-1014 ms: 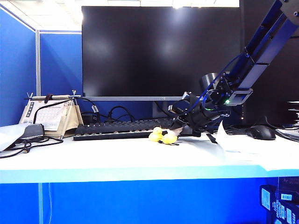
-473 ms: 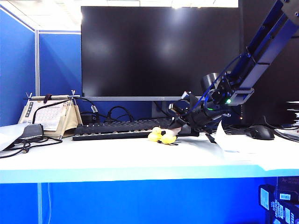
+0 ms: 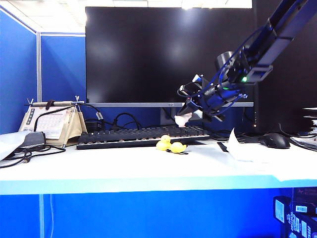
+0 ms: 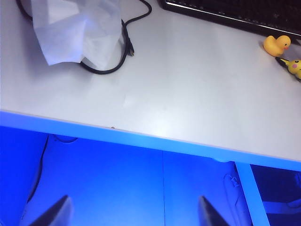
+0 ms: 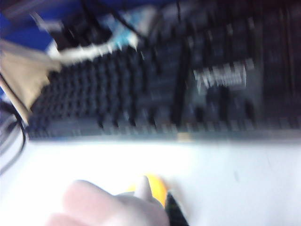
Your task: Pick up the doll with a different color than the other dolls and place it near you.
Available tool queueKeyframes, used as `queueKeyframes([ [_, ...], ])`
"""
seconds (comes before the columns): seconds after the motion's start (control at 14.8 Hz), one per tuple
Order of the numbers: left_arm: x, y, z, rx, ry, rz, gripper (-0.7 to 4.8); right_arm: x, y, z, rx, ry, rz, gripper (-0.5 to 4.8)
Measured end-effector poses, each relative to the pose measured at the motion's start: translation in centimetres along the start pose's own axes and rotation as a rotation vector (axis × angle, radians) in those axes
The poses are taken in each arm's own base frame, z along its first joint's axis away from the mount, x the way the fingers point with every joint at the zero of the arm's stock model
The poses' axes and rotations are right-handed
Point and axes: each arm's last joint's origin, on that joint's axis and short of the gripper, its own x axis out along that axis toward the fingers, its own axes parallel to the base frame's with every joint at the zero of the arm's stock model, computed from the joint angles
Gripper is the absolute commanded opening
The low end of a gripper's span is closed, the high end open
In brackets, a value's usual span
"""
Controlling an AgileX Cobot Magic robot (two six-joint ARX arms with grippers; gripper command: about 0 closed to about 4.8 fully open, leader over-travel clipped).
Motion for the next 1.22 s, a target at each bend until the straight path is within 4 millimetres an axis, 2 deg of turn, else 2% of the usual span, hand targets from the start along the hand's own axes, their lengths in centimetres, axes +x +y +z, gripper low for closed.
queueKeyframes([
  [0.2,0.0,0.0,0.0,0.0,0.0,0.0,3.5,-1.0,0.9,0.3,-0.005,0.067,0.011,0.79],
  [0.34,0.0,0.0,0.0,0.0,0.0,0.0,3.5,-2.2,1.9,0.5,-0.037,0.143,0.017,0.48],
  [0.54,0.0,0.0,0.0,0.0,0.0,0.0,3.5,-3.7,2.9,0.9,-0.067,0.209,0.01,0.48],
  [0.68,0.0,0.0,0.0,0.0,0.0,0.0,3.5,-5.4,4.9,2.0,-0.11,0.215,0.021,0.48],
  [0.74,0.0,0.0,0.0,0.0,0.0,0.0,3.5,-5.6,5.7,1.9,-0.124,0.222,0.03,0.41],
  [0.88,0.0,0.0,0.0,0.0,0.0,0.0,3.5,-5.4,7.9,0.9,-0.159,0.256,0.064,0.38],
  [1.08,0.0,0.0,0.0,0.0,0.0,0.0,3.5,-4.6,9.5,-1.7,-0.158,0.337,0.08,0.38],
  [1.22,0.0,0.0,0.0,0.0,0.0,0.0,3.5,-4.2,10.5,-2.1,-0.177,0.344,0.082,0.08],
])
